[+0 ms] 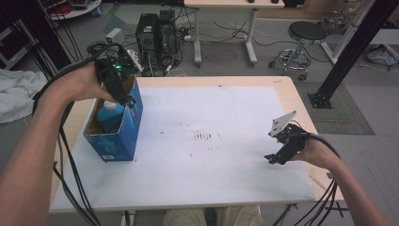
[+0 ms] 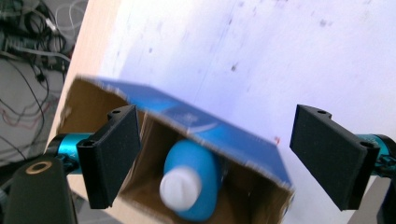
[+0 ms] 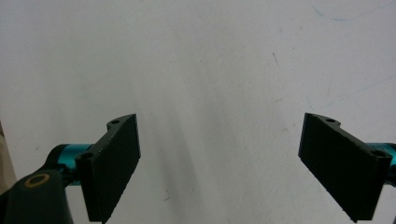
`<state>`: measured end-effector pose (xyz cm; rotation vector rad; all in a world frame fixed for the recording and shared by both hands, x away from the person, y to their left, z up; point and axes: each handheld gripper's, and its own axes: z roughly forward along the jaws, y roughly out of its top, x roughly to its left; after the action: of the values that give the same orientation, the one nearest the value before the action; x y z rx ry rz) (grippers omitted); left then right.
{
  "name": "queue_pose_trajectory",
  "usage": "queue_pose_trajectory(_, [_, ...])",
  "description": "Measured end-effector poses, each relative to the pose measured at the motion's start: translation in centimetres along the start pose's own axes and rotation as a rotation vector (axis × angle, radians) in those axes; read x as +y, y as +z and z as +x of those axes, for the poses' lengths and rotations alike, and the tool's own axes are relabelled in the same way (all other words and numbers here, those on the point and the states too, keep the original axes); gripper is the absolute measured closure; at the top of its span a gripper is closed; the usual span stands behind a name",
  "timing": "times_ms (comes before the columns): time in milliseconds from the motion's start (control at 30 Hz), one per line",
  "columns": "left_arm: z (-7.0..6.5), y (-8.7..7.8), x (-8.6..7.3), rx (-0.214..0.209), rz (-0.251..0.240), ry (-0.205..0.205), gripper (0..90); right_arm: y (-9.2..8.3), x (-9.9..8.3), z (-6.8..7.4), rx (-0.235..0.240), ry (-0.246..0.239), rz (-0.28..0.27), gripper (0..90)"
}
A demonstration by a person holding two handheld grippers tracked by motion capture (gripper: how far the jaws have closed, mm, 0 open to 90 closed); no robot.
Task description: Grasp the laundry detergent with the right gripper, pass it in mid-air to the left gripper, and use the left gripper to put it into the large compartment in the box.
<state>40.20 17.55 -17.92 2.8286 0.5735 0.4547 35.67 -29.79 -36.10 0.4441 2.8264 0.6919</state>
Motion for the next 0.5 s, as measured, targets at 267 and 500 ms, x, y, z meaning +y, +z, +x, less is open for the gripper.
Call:
queue_pose_trajectory(267, [-2.5,1.4,2.9,-0.035,0.000,0.079,16.3,-0.1,0.1,0.1,-0.007,-0.003,0.001,12.0])
queue_pose_trajectory(500, [-5.0,3.8,5.3,-0.074,-0.011,0.131,16.2,-0.6,0.2,0.3,-0.017,-0.005,0.000,12.0])
